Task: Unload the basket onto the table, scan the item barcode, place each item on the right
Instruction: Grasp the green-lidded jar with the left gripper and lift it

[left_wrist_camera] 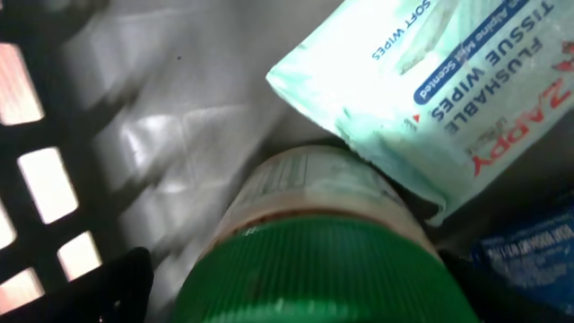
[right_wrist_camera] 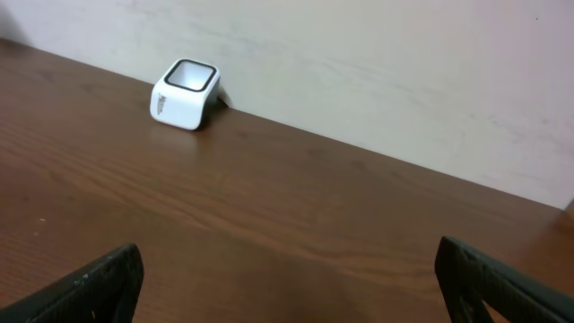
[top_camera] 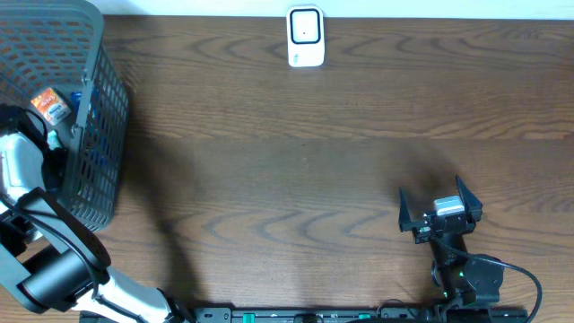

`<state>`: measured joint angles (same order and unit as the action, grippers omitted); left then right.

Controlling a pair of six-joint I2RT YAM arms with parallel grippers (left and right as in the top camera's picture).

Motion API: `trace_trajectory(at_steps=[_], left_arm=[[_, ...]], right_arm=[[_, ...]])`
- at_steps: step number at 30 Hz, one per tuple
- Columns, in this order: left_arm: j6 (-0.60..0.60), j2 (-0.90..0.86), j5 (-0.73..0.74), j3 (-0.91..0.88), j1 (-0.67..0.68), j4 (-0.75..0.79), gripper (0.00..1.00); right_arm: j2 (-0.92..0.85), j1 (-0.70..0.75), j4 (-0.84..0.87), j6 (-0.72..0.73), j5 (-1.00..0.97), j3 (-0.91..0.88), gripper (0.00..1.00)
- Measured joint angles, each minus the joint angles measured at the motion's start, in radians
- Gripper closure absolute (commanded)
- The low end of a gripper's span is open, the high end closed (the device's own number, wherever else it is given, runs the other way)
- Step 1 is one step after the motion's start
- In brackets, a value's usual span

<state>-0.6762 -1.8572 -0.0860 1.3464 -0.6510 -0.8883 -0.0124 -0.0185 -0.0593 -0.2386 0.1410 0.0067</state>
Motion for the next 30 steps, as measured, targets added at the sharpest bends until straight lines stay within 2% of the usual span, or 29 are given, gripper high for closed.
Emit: trace_trajectory(at_steps=[5, 9, 11, 19, 25, 30], left_arm=[[0.003, 0.0, -0.001, -0.028, 0.0, 0.037, 0.0], [0.018, 0.0, -0.003, -0.03, 0.0, 0.048, 0.18], [0.024, 0.0, -0.003, -0.03, 0.0, 0.051, 0.22], [0.045, 0.0, -0.003, -0.052, 0.0, 0.074, 0.18], [0.046, 0.003, -0.003, -0.081, 0.0, 0.109, 0.19], [0.052, 0.003, -0.008, -0.081, 0.0, 0.115, 0.35]], right_arm=[[0.0, 0.0, 0.0, 0.0, 0.0, 0.0, 0.01], [0.0, 0.0, 0.0, 0.0, 0.0, 0.0, 0.01], [0.0, 0.0, 0.0, 0.0, 0.0, 0.0, 0.01], [0.0, 0.0, 0.0, 0.0, 0.0, 0.0, 0.01], [0.0, 0.0, 0.0, 0.0, 0.0, 0.0, 0.01], [0.0, 0.0, 0.0, 0.0, 0.0, 0.0, 0.01]])
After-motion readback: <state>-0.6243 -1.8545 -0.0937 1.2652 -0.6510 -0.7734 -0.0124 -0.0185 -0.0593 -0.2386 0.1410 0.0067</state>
